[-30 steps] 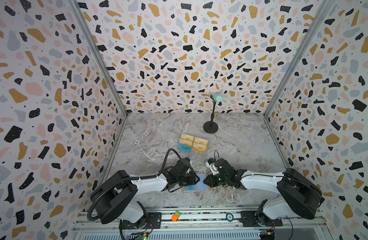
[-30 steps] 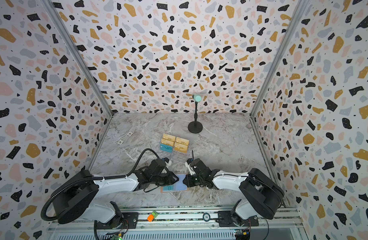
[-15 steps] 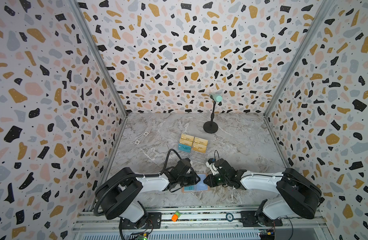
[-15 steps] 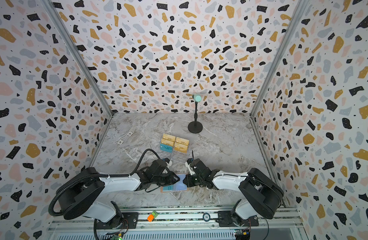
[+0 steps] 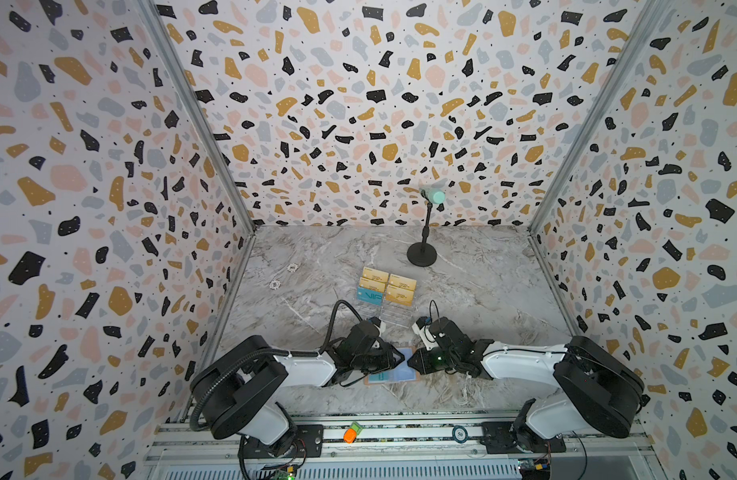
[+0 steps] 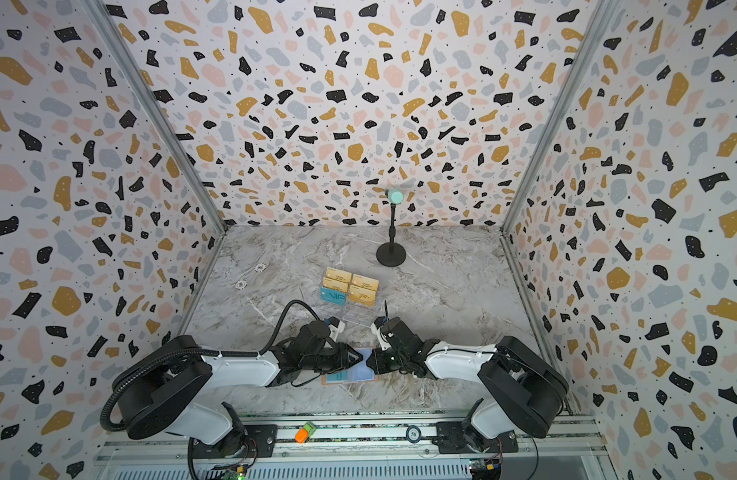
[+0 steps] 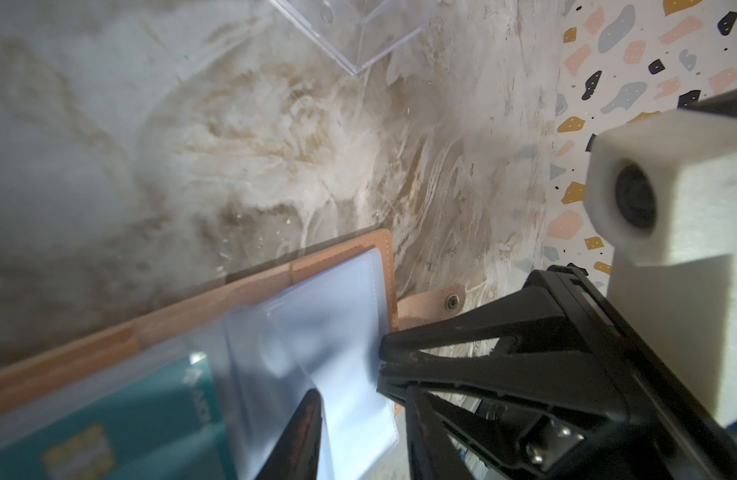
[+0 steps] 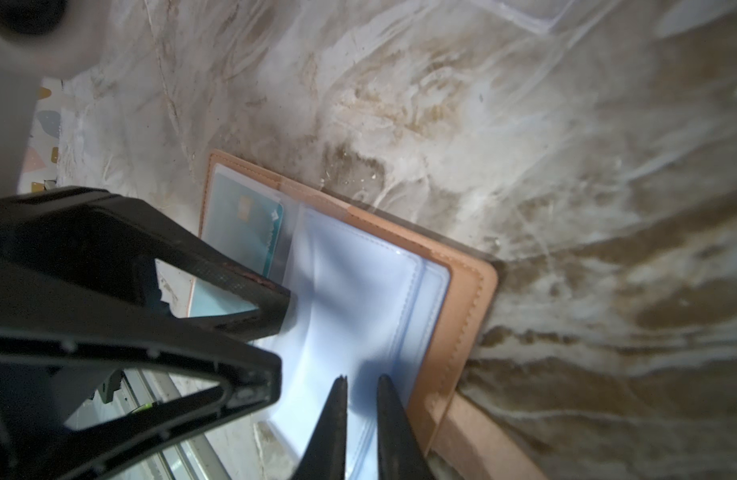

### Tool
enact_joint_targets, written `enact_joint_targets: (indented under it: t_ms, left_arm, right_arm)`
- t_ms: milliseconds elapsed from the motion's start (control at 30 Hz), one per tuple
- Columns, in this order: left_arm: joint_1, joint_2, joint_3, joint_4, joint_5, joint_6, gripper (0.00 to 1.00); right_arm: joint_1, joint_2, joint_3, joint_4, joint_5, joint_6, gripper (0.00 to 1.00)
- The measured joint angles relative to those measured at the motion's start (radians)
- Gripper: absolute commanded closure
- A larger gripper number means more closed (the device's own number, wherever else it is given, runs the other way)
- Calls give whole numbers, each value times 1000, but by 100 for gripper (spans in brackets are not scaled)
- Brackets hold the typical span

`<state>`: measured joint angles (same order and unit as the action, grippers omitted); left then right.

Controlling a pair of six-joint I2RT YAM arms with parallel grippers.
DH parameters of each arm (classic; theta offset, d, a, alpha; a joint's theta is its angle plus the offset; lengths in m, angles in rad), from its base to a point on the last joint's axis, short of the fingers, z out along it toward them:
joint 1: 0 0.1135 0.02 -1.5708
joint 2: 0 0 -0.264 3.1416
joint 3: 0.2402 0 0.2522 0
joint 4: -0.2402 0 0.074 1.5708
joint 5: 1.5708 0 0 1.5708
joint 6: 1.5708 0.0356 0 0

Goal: Put the credit cards into the card holder

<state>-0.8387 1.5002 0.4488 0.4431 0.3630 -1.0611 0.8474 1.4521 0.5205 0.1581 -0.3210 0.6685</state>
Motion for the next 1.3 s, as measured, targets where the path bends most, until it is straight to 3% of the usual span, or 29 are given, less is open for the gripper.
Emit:
enact_joint_targets:
  t_ms: [700, 1000, 1300]
  left_arm:
    - [3, 29, -62, 112, 0, -36, 66]
    - [19, 69, -85, 203, 22, -58, 75]
    - [24, 104, -116, 285, 26, -80, 93]
  right_arm:
    - [4, -1, 0, 0, 5, 3, 83]
    - [6, -59, -11, -16, 40, 8, 88]
    - [6, -101, -16, -15, 64, 9, 91]
